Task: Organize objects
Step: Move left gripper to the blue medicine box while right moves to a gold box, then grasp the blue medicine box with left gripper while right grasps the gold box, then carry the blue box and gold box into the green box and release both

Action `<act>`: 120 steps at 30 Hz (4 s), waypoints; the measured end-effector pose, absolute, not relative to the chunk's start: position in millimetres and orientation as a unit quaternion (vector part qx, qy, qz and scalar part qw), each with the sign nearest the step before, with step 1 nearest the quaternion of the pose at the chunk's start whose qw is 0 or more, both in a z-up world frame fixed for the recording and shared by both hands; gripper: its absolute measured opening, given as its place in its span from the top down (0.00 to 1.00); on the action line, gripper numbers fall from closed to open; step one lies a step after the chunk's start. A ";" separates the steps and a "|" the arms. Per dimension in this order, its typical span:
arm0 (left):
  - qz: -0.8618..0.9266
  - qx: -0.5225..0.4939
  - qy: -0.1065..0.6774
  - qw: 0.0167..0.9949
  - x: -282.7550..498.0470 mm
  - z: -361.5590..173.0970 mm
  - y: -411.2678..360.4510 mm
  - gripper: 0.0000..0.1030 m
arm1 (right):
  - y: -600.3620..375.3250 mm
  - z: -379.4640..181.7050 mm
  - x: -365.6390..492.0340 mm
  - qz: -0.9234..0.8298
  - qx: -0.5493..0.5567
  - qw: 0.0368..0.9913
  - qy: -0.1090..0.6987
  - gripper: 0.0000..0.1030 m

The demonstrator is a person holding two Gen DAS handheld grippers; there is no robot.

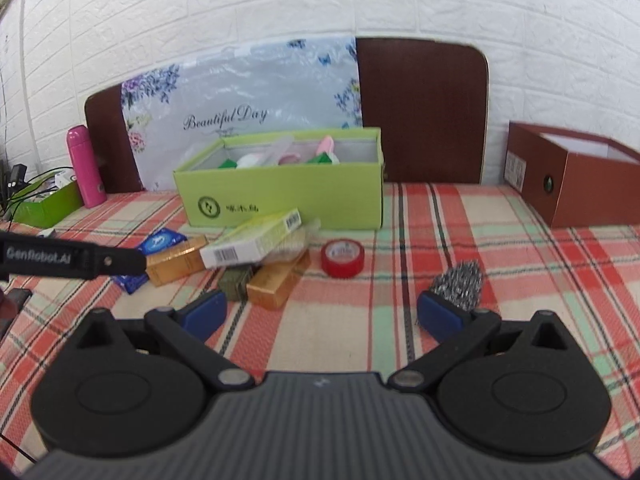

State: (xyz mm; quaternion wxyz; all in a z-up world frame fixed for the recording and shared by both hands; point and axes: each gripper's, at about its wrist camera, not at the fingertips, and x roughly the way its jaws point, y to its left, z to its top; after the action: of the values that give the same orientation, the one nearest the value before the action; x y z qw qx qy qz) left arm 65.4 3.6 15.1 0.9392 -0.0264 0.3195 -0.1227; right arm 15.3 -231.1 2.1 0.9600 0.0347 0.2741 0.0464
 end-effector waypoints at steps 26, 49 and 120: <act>-0.089 -0.018 0.320 0.943 170.3 -49.6 65.6 0.37 | -213.7 -28.8 44.2 0.067 0.042 0.944 0.321 0.03; -0.148 0.016 0.304 0.941 219.7 -31.5 73.5 0.36 | -176.8 -45.6 102.0 0.077 0.035 0.940 0.330 0.21; -0.162 -0.040 0.286 0.944 86.4 28.2 16.2 0.41 | -217.1 -4.9 41.5 0.154 0.055 0.944 0.288 0.71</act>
State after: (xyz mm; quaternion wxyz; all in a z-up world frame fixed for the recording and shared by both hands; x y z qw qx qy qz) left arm 86.4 16.2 28.2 0.9436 -0.0396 0.2859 -0.1622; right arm 41.5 -217.1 -4.9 0.9437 0.0552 0.2877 0.1535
